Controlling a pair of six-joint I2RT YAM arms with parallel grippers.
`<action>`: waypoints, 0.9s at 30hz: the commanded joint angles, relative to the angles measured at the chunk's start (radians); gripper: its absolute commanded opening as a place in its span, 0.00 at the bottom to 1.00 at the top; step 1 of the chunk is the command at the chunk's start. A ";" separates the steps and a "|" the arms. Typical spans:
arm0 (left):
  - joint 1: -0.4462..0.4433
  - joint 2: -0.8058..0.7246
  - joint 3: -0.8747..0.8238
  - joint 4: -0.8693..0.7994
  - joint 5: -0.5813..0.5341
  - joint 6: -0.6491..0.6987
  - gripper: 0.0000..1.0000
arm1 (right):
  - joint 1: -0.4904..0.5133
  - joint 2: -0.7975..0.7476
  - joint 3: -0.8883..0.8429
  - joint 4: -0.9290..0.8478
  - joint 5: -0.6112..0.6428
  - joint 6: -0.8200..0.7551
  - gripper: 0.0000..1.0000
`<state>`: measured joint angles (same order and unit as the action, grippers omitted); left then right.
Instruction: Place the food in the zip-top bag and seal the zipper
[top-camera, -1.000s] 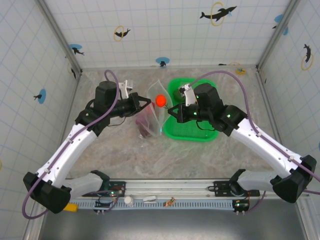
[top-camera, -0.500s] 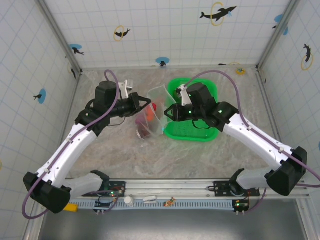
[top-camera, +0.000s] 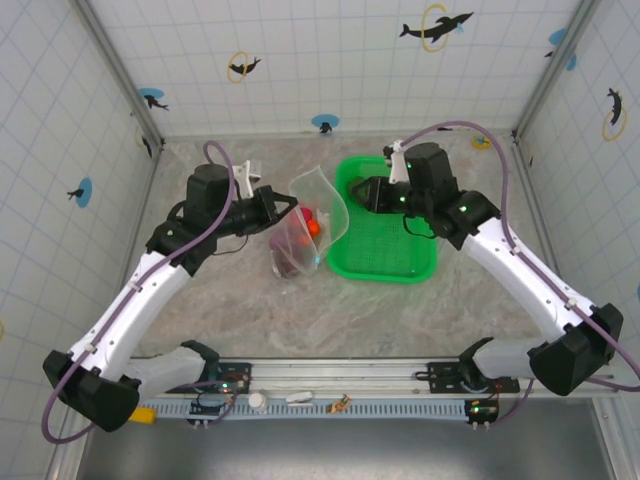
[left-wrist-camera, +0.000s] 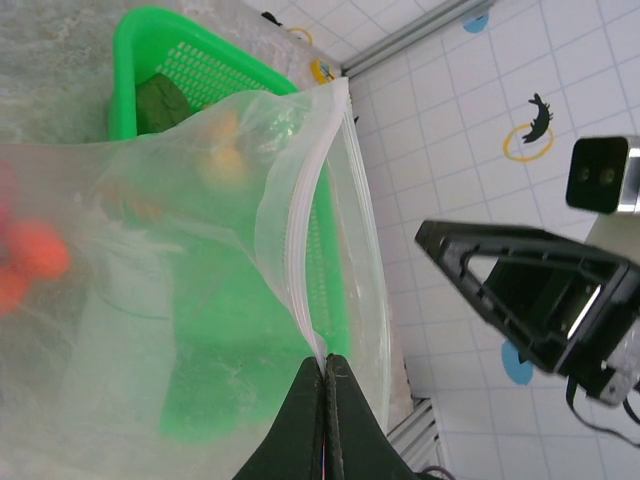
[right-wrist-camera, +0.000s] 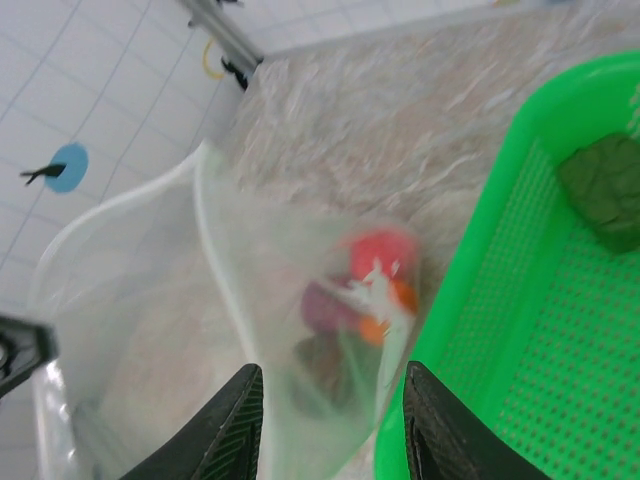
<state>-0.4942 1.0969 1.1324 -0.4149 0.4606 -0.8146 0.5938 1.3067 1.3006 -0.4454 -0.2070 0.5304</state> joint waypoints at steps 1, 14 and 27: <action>0.008 -0.022 -0.021 -0.007 -0.008 0.026 0.00 | -0.039 0.045 0.001 0.077 0.011 -0.058 0.40; 0.008 -0.052 -0.017 -0.005 0.003 0.050 0.00 | -0.076 0.501 0.142 0.125 0.323 -0.334 0.46; 0.009 -0.040 -0.010 -0.016 0.027 0.075 0.00 | -0.133 0.866 0.427 0.053 0.255 -0.437 0.79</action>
<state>-0.4934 1.0603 1.1130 -0.4183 0.4675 -0.7799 0.4595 2.1342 1.6791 -0.3672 0.0715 0.1211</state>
